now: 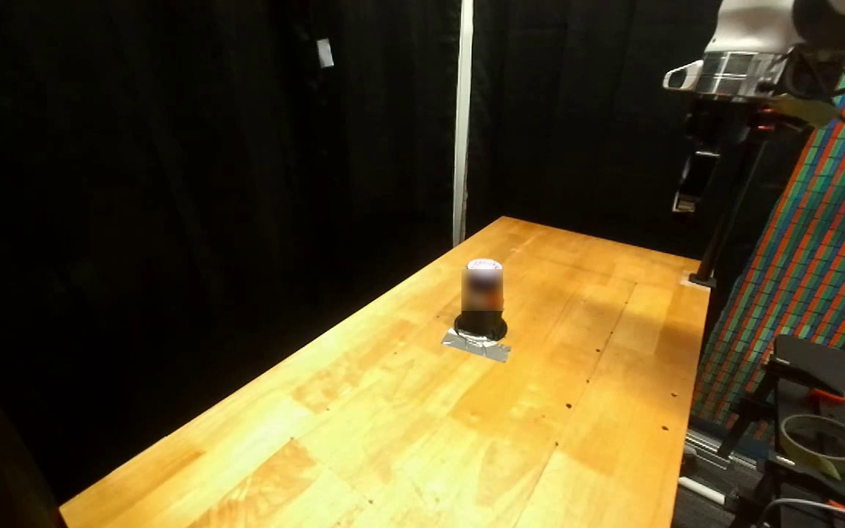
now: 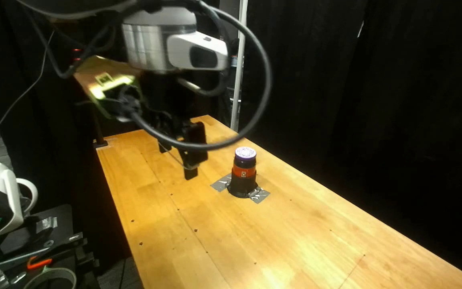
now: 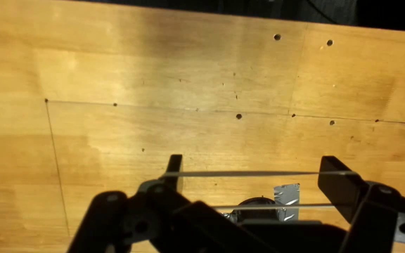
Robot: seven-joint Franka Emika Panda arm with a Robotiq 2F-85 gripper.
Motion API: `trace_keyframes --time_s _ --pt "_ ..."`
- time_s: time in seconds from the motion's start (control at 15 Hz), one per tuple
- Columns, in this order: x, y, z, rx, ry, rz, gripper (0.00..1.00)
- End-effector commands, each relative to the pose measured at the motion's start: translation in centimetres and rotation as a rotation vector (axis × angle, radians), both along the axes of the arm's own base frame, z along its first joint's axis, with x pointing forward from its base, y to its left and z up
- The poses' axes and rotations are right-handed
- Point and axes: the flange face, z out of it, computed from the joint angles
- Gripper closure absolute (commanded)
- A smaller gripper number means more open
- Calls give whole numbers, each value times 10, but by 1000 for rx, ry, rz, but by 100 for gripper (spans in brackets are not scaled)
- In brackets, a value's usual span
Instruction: Put a rubber band around the cup
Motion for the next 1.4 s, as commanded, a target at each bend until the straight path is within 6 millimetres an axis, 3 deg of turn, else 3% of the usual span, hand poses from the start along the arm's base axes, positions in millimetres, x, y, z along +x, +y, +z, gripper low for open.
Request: trace_keyframes --time_s 0.0,0.4,0.73,0.93,1.33 --pt "72 7 -26 98 -8 159 0" --pt "171 60 -67 189 30 355 0" --pt "233 70 -91 69 39 333 0" --pt "256 68 -99 47 60 323 0" --pt "278 93 -95 106 136 352 0"
